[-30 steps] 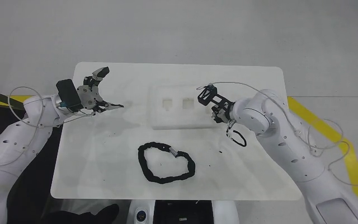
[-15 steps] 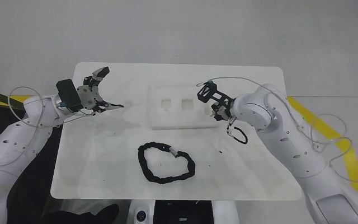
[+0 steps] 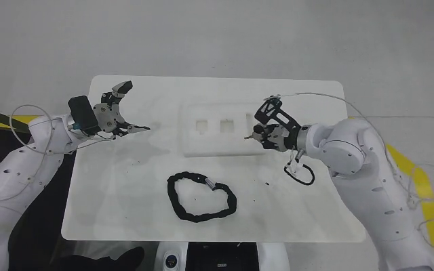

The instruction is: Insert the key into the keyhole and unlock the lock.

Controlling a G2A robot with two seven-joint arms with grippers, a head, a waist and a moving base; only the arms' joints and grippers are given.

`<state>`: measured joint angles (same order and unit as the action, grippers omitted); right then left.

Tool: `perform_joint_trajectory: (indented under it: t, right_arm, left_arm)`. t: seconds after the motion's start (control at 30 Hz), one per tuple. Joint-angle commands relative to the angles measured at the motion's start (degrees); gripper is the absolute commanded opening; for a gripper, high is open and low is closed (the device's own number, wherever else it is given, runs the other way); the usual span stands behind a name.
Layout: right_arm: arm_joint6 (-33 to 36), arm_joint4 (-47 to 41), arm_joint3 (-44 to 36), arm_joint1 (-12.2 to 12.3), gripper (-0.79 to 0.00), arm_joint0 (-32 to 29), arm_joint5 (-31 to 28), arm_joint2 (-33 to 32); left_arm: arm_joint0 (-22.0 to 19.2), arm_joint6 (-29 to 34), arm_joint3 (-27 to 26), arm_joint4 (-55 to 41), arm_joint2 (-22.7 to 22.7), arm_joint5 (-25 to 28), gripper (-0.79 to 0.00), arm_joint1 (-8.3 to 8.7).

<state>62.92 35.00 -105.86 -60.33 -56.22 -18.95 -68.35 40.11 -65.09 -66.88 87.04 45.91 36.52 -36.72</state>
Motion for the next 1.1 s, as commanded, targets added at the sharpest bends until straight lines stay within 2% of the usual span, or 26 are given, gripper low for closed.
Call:
perform_joint_trajectory:
  t: [0.0, 0.13, 0.33, 0.6, 0.77, 1.07]
  right_arm:
    - [-3.4, -2.0, 0.0, 0.3, -0.785, -2.8, -1.2, -1.9]
    - [-9.0, -3.9, -0.6, 0.9, -0.785, -8.0, -3.2, -5.6]
    - [-13.6, -4.3, -2.3, 1.6, -0.785, -13.7, -5.5, -9.6]
    - [-13.8, -4.5, -2.3, 1.6, -0.785, -13.9, -5.7, -9.7]
    - [-13.8, -4.5, -2.3, 1.6, -0.785, -13.9, -5.7, -9.7]
    - [-13.8, -4.5, -2.3, 1.6, -0.785, -13.9, -5.7, -9.7]
  left_arm:
    - [0.0, 0.0, 0.0, 0.0, 0.0, 0.0, 0.0, 0.0]
    - [0.0, 0.0, 0.0, 0.0, 0.0, 0.0, 0.0, 0.0]
    - [0.0, 0.0, 0.0, 0.0, 0.0, 0.0, 0.0, 0.0]
    - [0.0, 0.0, 0.0, 0.0, 0.0, 0.0, 0.0, 0.0]
    - [1.1, 3.3, -5.9, 5.1, 0.8, -0.6, 0.0, 0.45]
    - [5.6, -1.7, -15.8, 18.8, -0.5, 1.0, 0.0, 1.87]
